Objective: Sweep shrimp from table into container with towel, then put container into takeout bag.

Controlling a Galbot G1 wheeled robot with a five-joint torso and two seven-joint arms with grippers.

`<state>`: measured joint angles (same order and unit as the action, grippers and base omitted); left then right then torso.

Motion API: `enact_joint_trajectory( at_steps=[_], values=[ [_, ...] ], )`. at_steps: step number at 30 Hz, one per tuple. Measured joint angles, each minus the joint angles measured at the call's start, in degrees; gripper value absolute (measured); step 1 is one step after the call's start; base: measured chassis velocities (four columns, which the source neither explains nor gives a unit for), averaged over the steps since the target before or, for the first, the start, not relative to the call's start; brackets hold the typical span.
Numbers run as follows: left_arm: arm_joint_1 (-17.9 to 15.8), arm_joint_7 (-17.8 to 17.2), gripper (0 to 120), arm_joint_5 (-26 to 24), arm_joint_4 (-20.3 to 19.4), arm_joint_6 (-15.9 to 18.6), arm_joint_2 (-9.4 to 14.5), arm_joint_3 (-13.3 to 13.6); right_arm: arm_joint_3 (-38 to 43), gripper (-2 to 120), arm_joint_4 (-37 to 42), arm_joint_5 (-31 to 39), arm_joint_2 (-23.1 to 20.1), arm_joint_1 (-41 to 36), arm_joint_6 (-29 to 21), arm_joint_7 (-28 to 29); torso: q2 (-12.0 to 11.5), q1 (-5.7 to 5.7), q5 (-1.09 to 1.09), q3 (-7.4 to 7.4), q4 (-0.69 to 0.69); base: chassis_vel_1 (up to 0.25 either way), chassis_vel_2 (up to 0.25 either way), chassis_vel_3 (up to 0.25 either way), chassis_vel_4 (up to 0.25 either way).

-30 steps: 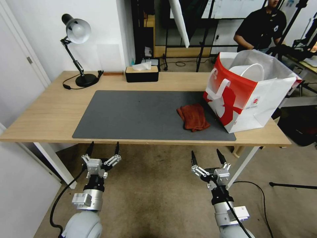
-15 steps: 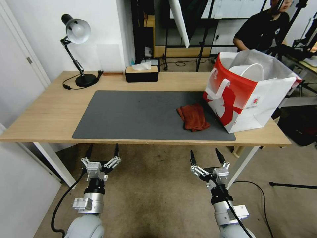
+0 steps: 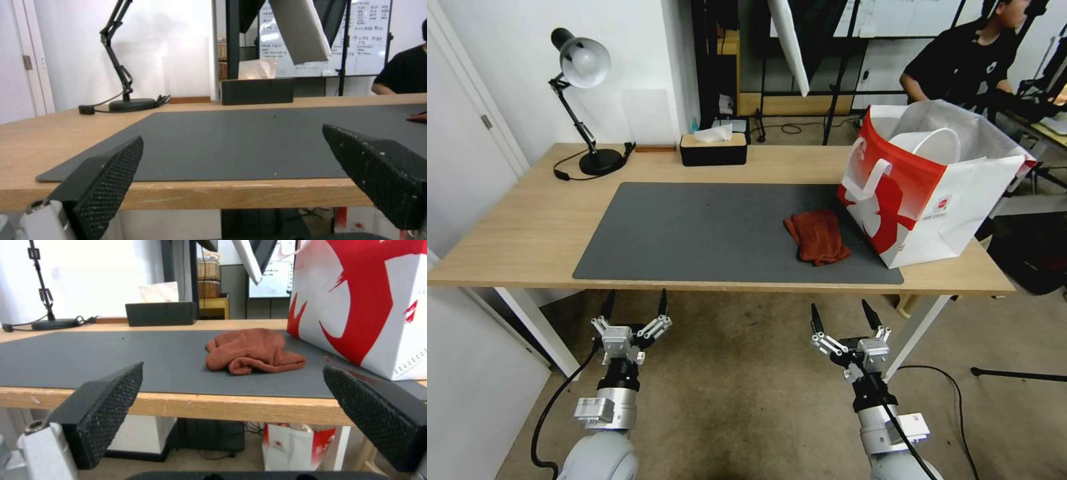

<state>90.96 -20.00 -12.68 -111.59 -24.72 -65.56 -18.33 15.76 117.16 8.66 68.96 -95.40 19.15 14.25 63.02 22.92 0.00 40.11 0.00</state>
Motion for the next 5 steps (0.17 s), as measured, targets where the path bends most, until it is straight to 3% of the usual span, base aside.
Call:
enact_joint_trajectory(
  at_steps=[5],
  values=[
    [0.0,0.0,100,0.0,0.0,0.0,0.0,0.0,0.0,100,0.0,0.0,0.0,0.0,0.0,0.0,0.0,0.0,0.0,0.0,0.0,0.0,0.0,0.0,0.0]
  ],
)
